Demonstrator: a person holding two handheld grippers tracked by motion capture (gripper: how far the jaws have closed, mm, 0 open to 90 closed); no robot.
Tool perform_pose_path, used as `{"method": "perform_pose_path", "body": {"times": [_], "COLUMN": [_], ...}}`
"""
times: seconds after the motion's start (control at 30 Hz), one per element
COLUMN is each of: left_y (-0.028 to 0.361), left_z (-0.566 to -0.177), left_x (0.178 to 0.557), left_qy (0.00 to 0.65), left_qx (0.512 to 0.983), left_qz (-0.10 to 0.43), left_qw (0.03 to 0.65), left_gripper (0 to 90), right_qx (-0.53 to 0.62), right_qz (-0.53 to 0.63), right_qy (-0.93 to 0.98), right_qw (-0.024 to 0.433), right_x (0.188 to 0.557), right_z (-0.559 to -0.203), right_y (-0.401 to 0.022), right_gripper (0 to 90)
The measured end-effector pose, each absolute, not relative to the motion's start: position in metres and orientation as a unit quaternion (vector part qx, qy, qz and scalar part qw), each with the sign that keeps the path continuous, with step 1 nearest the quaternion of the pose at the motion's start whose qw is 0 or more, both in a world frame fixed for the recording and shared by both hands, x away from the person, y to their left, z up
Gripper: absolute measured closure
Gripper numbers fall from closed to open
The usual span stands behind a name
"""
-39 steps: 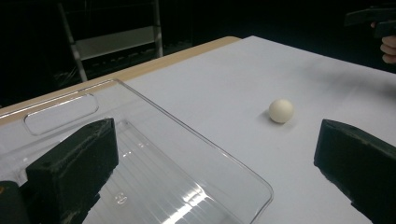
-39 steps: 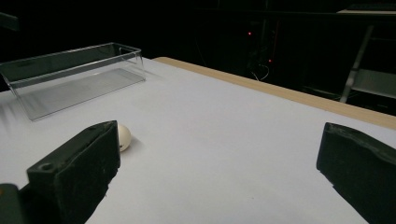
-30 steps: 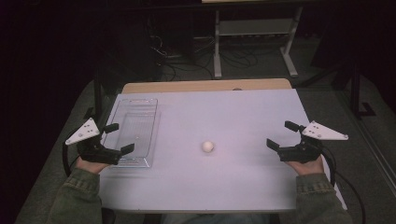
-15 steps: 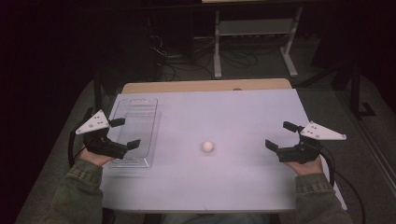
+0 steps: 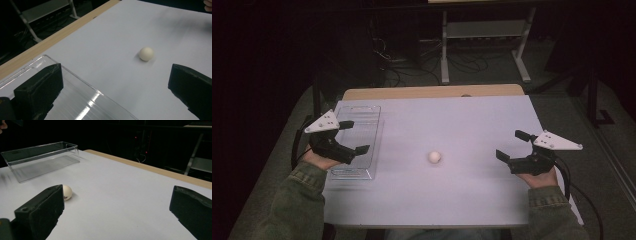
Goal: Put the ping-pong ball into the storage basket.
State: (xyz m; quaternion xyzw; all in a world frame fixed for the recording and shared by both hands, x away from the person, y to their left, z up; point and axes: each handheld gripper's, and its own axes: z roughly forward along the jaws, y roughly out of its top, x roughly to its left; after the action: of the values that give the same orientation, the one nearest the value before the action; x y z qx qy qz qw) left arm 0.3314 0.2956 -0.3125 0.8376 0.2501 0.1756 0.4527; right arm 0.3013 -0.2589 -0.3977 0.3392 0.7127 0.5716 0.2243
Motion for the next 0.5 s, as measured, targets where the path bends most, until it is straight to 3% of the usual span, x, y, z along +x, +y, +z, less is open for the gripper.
{"method": "perform_pose_path", "body": {"times": [0.5], "left_y": [0.274], "left_z": [-0.301], "left_x": [0.347], "left_qy": [0.230], "left_qx": [0.855], "left_qz": [0.167], "left_qw": [0.434], "left_gripper": [0.0], "right_qx": [0.340], "right_qz": [0.571], "right_qy": [0.713], "right_qw": [0.223], "right_x": [0.301], "right_z": [-0.398], "right_y": [-0.259], "right_gripper": [0.0]}}
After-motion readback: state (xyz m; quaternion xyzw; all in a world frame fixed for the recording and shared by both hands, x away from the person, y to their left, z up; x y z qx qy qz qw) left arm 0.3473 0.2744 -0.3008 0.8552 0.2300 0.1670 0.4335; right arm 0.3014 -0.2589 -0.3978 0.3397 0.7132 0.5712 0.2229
